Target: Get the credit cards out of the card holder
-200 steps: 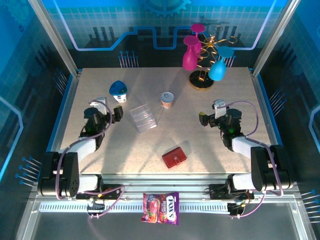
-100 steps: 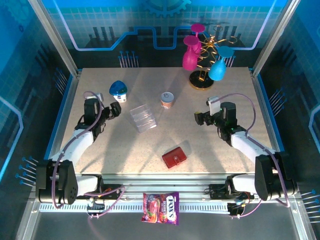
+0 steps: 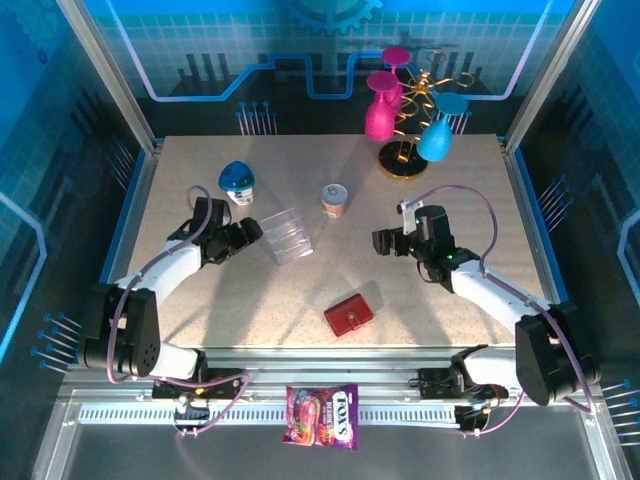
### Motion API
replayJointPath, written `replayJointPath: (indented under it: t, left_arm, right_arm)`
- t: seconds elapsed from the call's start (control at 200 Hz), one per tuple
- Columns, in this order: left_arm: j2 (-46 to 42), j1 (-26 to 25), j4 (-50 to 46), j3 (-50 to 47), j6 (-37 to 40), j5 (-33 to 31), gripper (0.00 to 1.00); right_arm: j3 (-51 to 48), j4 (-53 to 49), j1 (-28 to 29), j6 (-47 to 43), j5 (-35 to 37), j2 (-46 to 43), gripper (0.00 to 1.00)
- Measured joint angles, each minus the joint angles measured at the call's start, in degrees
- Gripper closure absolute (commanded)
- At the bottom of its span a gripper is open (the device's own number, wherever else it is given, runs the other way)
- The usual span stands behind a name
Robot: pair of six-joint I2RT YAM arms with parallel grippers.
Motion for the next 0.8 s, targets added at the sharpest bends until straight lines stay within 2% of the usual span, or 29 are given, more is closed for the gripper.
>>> replayJointPath:
  t: [0.15, 0.295, 0.47, 0.54, 0.6, 0.8]
  left_arm:
    - [0.00, -1.60, -0.37, 0.37, -0.59, -1.18, 0.21]
    - [0.59, -3.72, -1.25, 2.29, -1.55, -2.21, 0.31]
    - [4.61, -7.02, -1.92, 8.92, -3.08, -3.26, 0.38]
    - [6.36, -8.28, -2.21, 11.17, -3.39, -3.48, 0.46]
    - [8.28, -9.16, -3.19, 13.40, -3.52, -3.74, 0.49]
    - [13.27, -9.75, -7.80, 18.73, -4.72, -7.17, 0.58]
  right_arm:
    - [0.00, -0.96, 2.12, 0.02, 0.04, 0.28, 0.03]
    - [0.04, -2.64, 2.27, -1.40, 0.48, -0.42, 0.03]
    - [0.33, -3.80, 2.32, -1.97, 1.40, -1.42, 0.03]
    - [0.46, -3.96, 2.32, -1.90, 1.55, -1.40, 0.03]
    - [0.63, -4.20, 2.32, -1.68, 1.53, -1.40, 0.03]
    - [2.05, -4.87, 2.36, 0.07, 1.55, -1.40, 0.03]
